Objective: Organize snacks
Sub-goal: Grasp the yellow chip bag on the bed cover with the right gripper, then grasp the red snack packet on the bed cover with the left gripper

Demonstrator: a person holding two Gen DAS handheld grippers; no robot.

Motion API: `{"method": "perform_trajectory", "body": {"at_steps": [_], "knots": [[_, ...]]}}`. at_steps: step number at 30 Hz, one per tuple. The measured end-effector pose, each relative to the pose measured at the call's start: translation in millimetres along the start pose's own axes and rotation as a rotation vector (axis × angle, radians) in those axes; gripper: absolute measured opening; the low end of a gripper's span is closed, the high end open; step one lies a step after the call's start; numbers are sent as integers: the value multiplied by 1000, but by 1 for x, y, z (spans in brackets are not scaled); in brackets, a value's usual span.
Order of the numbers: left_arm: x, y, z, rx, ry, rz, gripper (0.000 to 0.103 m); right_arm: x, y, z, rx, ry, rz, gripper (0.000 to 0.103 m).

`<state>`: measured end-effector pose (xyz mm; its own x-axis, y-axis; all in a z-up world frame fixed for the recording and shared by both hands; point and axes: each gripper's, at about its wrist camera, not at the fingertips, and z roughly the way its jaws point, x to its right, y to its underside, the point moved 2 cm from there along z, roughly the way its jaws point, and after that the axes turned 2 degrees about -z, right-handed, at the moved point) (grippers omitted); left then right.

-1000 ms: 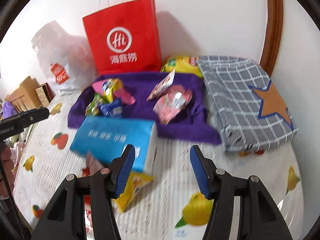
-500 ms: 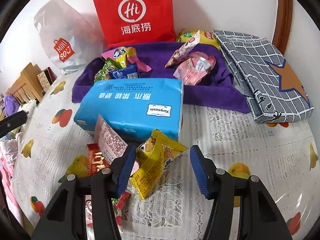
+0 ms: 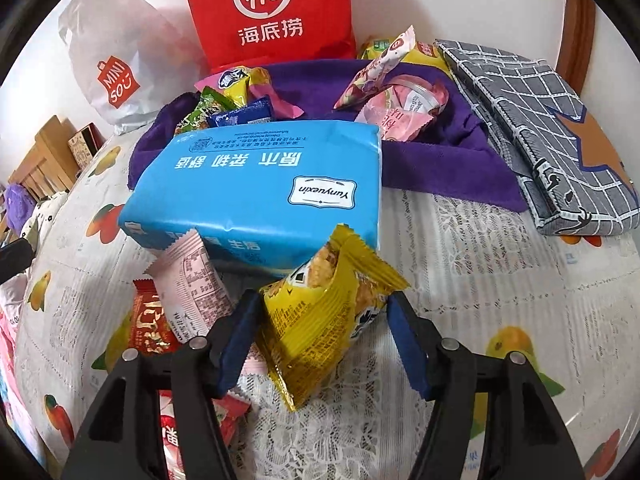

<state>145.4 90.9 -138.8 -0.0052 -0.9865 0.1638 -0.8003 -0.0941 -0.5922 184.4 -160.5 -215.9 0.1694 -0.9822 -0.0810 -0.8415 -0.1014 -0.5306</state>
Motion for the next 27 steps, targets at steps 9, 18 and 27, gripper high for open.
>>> {"method": "perform_trajectory", "body": {"at_steps": [9, 18, 27], "knots": [[33, 15, 22, -56, 34, 44, 69, 23, 14, -26, 39, -6, 7, 58], [69, 26, 53, -138, 98, 46, 69, 46, 37, -47, 55, 83, -43, 58], [89, 30, 78, -179, 105, 41, 69, 43, 49, -44, 52, 113, -99, 58]]}}
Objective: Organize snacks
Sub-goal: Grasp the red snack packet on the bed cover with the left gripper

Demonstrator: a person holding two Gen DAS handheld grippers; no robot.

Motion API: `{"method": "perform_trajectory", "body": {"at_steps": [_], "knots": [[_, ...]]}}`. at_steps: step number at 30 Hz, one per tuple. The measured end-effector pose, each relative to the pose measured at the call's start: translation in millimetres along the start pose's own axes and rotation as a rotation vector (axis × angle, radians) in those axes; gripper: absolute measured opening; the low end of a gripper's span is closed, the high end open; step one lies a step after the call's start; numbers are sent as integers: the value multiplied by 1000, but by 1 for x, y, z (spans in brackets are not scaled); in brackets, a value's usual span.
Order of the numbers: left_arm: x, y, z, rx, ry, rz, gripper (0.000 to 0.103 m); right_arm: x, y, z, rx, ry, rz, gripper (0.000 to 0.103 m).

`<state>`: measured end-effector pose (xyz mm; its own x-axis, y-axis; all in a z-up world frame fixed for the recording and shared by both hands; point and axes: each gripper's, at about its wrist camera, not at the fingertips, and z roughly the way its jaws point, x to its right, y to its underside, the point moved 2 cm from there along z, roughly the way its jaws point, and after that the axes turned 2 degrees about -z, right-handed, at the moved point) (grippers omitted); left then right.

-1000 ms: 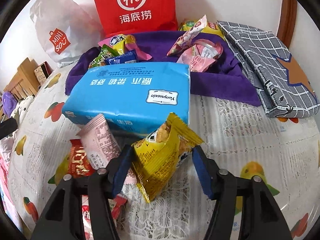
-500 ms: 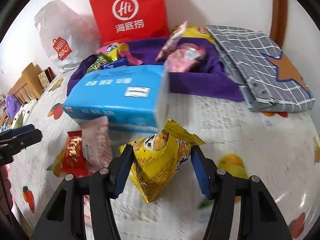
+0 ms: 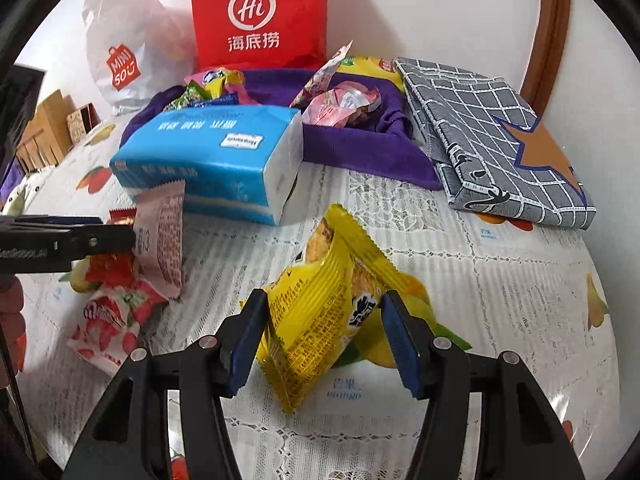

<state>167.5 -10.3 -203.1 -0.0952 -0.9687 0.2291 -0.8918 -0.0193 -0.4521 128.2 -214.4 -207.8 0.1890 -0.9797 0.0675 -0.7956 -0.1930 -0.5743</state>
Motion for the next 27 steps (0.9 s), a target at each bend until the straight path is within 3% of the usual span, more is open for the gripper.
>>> {"method": "perform_trajectory", "body": {"at_steps": [5, 7, 13, 16, 20, 21, 22, 23, 27], "knots": [[0, 1, -5, 9, 16, 34, 48, -3, -1, 1, 0, -18, 3, 58], [-5, 3, -9, 6, -19, 40, 44, -6, -1, 1, 1, -15, -3, 58], [-24, 8, -10, -1, -49, 22, 45, -11, -2, 0, 4, -36, -13, 58], [-20, 8, -7, 12, -60, 50, 56, -13, -2, 1, 3, -53, -16, 58], [-8, 9, 0, 49, -134, 106, 58, -12, -1, -1, 2, -71, -18, 59], [-7, 10, 0, 60, -152, 114, 55, -11, 0, -1, -1, -66, -16, 60], [-6, 10, 0, 71, -177, 118, 43, -10, 1, 0, -6, -62, -14, 64], [-6, 10, -1, 82, -184, 118, 39, -9, 1, 0, -7, -63, -11, 65], [-14, 9, -6, 78, -147, 85, 38, -6, 1, 5, -16, -91, 31, 65]]}}
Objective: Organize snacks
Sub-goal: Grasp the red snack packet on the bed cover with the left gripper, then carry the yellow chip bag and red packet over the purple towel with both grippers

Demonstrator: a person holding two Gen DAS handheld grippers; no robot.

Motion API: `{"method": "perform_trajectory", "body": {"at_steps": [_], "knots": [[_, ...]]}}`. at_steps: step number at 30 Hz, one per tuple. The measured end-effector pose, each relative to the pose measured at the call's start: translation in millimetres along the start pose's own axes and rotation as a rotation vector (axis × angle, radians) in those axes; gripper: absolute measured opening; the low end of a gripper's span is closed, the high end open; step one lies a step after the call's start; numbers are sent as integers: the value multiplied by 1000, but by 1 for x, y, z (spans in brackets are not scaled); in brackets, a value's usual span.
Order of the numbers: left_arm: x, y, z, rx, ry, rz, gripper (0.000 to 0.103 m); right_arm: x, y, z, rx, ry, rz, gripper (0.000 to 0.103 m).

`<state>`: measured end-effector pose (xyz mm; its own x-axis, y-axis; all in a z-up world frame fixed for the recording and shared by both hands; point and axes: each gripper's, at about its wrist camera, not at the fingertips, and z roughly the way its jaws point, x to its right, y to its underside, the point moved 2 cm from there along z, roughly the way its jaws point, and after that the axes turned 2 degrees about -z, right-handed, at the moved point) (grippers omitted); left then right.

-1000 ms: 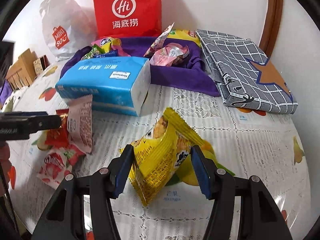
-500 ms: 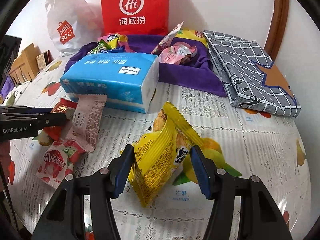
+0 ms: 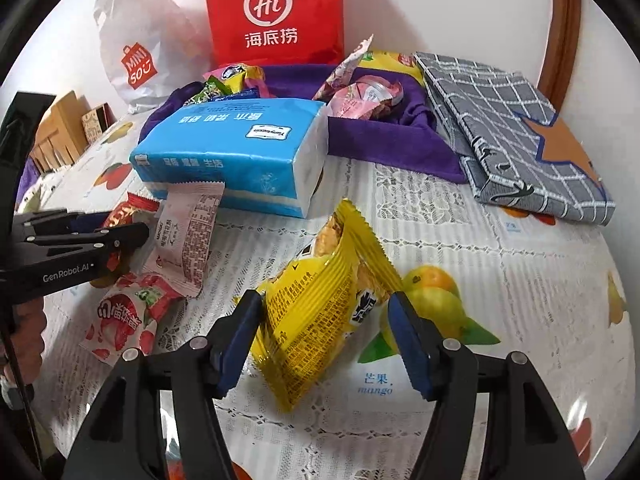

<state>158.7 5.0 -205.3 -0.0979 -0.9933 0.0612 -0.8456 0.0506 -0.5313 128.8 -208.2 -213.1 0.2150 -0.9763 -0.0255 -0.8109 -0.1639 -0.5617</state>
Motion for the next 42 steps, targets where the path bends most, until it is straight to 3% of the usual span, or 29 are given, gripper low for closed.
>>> {"method": "perform_trajectory", "body": {"at_steps": [5, 20, 31, 42], "knots": [[-8, 2, -10, 7, 30, -24, 38, 0, -3, 1, 14, 0, 31, 58], [-15, -30, -61, 86, 93, -57, 38, -8, -45, -51, 98, 13, 28, 56], [-11, -72, -93, 157, 67, -41, 38, -6, -102, -78, 169, 72, 23, 56], [-14, -120, -94, 188, 30, -26, 38, 8, -160, -66, 194, 66, 44, 56]]}}
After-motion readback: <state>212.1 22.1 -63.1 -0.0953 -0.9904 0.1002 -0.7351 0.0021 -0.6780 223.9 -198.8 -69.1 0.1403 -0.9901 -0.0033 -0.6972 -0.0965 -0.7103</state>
